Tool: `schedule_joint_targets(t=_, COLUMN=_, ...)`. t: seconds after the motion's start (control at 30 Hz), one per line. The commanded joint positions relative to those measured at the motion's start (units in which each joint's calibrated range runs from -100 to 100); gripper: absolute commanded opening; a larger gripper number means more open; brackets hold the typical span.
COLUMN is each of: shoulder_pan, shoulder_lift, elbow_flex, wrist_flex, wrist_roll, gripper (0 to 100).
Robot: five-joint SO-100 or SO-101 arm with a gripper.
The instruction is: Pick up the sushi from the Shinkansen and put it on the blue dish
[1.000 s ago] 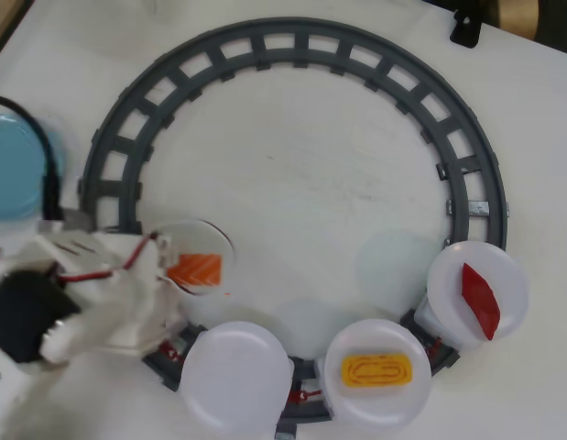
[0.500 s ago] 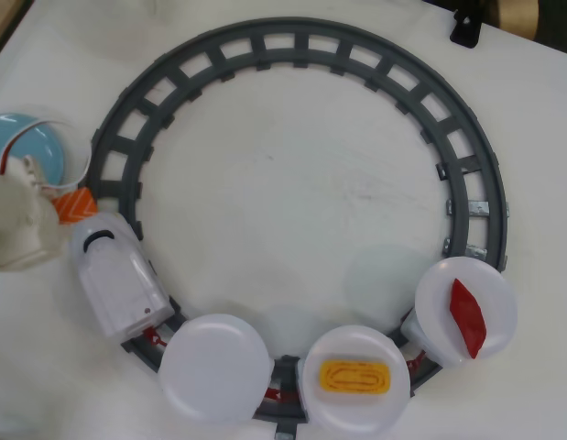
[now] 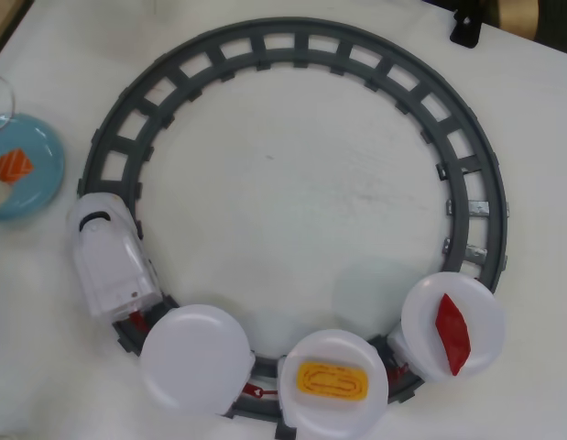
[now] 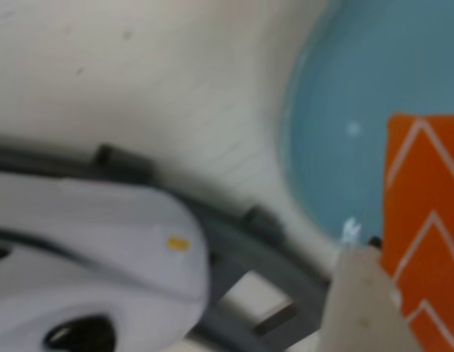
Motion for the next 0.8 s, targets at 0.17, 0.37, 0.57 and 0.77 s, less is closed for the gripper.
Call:
schedule_joint_targets(t=0.17, shoulder_pan=-1.9, shoulder_lift=8.52, elbow_flex=-13.8, wrist_flex=-3.43, wrist_roll=-1.7, gripper=3)
schedule_joint_targets(t=0.37, shoulder_pan=-1.11, shoulder_lift=14.49, elbow_flex=-20.65, wrist_flex=-6.57, wrist_roll=-3.32, gripper=3)
schedule_joint_targets(t=0.57, shoulder_pan=-1.02, shoulder_lift=16.89, elbow_flex=-20.29, wrist_flex=-12.43, wrist_roll=-3.63, gripper=3)
schedule_joint_targets(t=0.77, shoulder_pan=-0.58, shoulder_lift=21.71, elbow_flex=-18.67, wrist_flex=-12.94, wrist_roll=-3.63, gripper=3)
